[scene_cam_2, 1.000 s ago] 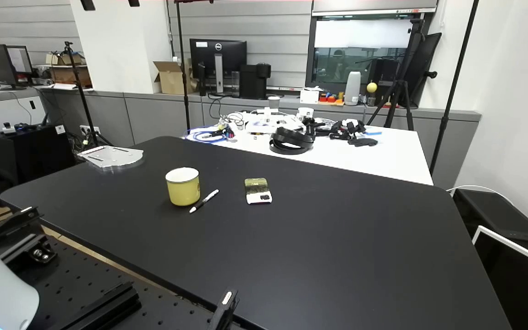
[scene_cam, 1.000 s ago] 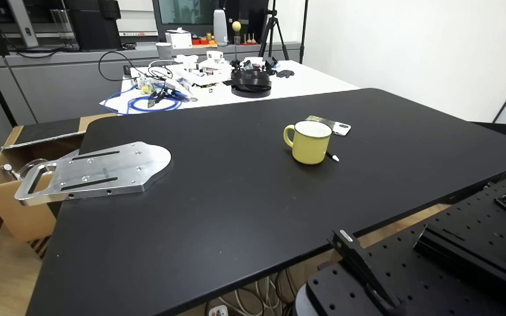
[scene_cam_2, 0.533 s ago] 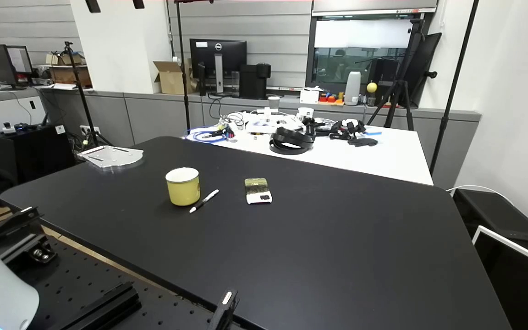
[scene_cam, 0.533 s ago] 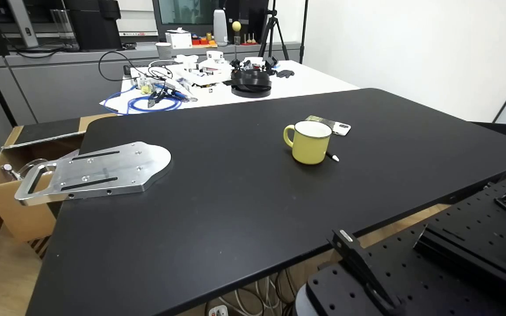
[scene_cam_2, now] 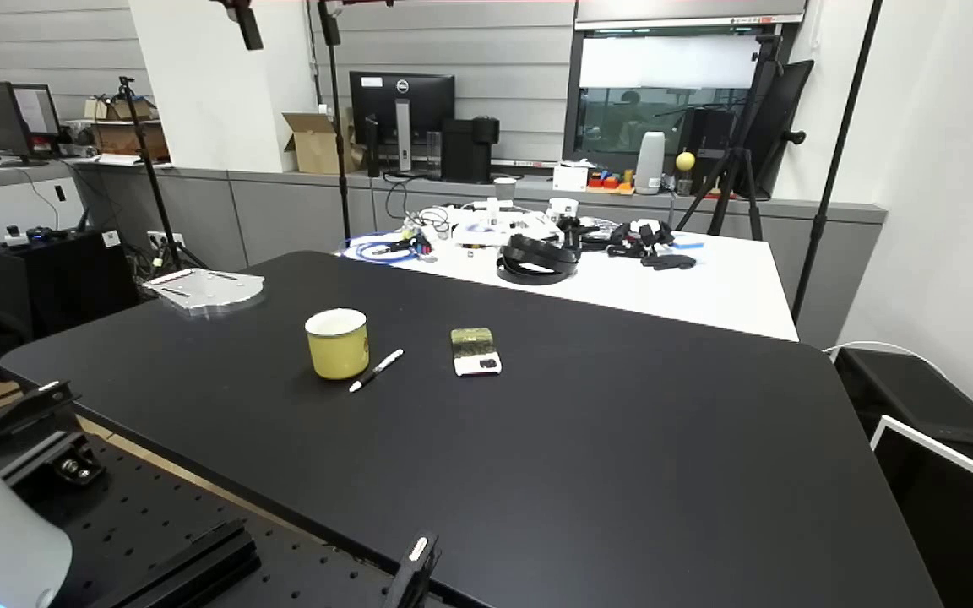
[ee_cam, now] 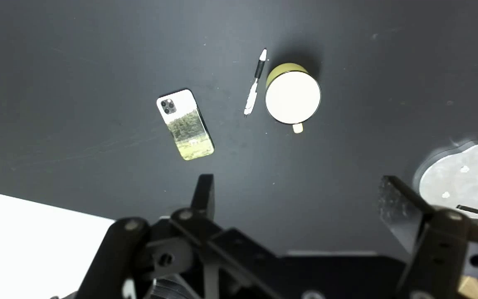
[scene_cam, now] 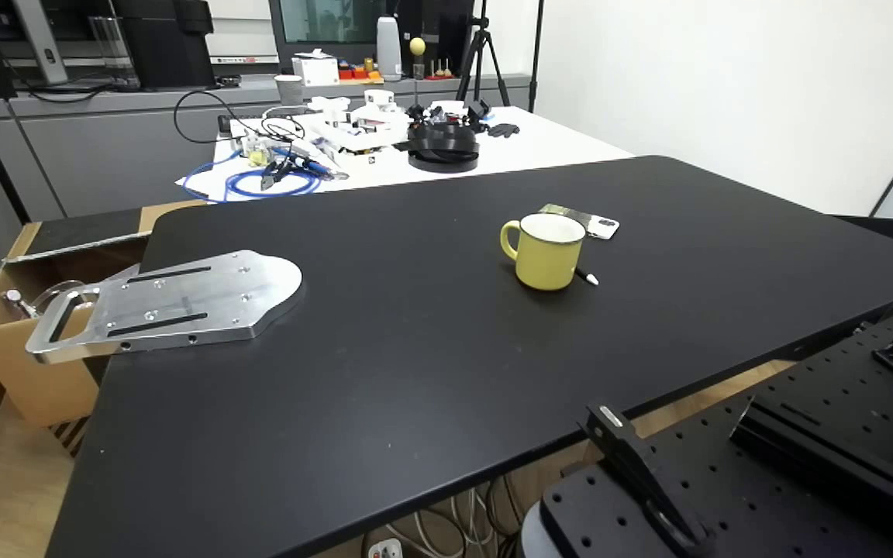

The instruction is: Put the pen in the cup

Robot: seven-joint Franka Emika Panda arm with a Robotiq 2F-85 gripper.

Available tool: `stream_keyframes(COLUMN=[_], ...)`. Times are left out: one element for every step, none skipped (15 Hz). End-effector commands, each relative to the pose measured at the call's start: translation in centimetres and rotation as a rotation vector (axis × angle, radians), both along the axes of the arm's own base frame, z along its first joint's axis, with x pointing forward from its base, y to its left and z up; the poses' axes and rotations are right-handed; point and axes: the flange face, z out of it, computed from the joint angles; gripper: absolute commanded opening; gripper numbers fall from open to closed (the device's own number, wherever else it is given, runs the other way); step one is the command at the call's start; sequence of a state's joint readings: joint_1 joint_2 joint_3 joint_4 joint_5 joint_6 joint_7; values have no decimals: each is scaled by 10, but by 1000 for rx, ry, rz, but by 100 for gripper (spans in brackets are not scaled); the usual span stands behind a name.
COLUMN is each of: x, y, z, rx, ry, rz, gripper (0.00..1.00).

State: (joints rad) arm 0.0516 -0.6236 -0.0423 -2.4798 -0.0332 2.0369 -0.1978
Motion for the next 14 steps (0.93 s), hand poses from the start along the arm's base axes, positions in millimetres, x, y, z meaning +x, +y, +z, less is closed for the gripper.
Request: stream_keyframes(x=[37,43,49,55,61,66,73,79,85,92,99,106,112,119], y=[-30,-37,-44,-51,-57,-61,-65,-69,-73,-77,-81,-84,-87,-91], z=[-11,-17,-25,-34,-44,-53,-65,-76,-87,-99,-110,-121,-132,-142], rx=[-36,-46,-59,-69,-73,-78,-74,-69,-65,-67,-65,-68,-69,-70], ry=[26,34,41,47,47,44,41,39,31,24,24,15,16,12], rz=[-28,-35,-43,-49,-50,-53,-57,-61,-71,-85,-96,-123,-137,-156], gripper=[100,100,100,100,100,100,100,100,100,100,100,100,100,100])
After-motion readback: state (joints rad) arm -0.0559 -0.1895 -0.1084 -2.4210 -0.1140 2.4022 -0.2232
